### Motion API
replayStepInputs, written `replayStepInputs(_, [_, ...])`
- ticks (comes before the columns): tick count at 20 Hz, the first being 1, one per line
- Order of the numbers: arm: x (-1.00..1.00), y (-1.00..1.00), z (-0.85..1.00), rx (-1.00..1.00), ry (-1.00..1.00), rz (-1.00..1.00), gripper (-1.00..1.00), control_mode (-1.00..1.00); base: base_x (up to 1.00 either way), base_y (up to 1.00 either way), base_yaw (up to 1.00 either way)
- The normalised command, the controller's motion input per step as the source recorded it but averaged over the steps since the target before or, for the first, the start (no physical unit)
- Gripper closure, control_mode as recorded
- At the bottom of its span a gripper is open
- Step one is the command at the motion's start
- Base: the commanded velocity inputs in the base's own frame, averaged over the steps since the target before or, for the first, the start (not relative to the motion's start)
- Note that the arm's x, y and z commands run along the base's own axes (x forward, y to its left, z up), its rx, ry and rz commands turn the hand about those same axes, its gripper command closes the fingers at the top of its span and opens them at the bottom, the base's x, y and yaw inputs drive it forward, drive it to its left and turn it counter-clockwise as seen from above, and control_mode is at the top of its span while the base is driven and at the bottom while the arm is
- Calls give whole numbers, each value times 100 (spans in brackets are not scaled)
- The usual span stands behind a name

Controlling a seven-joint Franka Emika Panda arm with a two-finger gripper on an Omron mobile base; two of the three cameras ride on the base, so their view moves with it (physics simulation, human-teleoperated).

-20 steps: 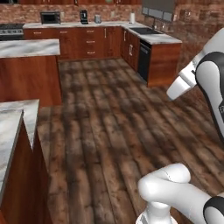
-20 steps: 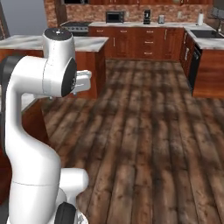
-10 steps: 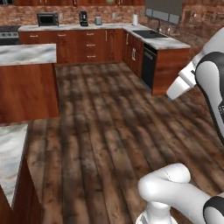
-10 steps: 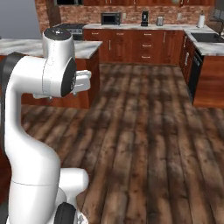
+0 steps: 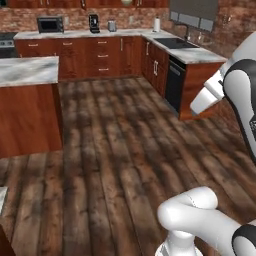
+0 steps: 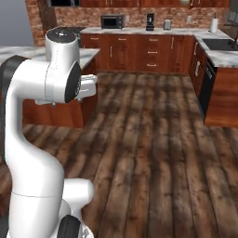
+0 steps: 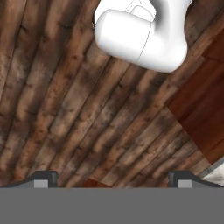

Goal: Move the bowls from the cabinet to the plates on the dining table.

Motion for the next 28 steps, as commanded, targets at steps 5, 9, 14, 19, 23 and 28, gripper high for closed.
replayStepInputs(5, [0, 0, 0, 0, 0, 0, -100, 100, 100, -31, 0])
replayStepInputs(9, [0, 0, 0, 0, 0, 0, -100, 100, 100, -30, 0])
replayStepInputs(14, [0, 0, 0, 0, 0, 0, -100, 100, 100, -26, 0])
replayStepInputs(19, [0, 0, 0, 0, 0, 0, -100, 100, 100, -25, 0])
replayStepInputs(23, [0, 0, 0, 0, 0, 0, -100, 100, 100, -25, 0])
replayStepInputs(28, [0, 0, 0, 0, 0, 0, -100, 100, 100, -24, 0])
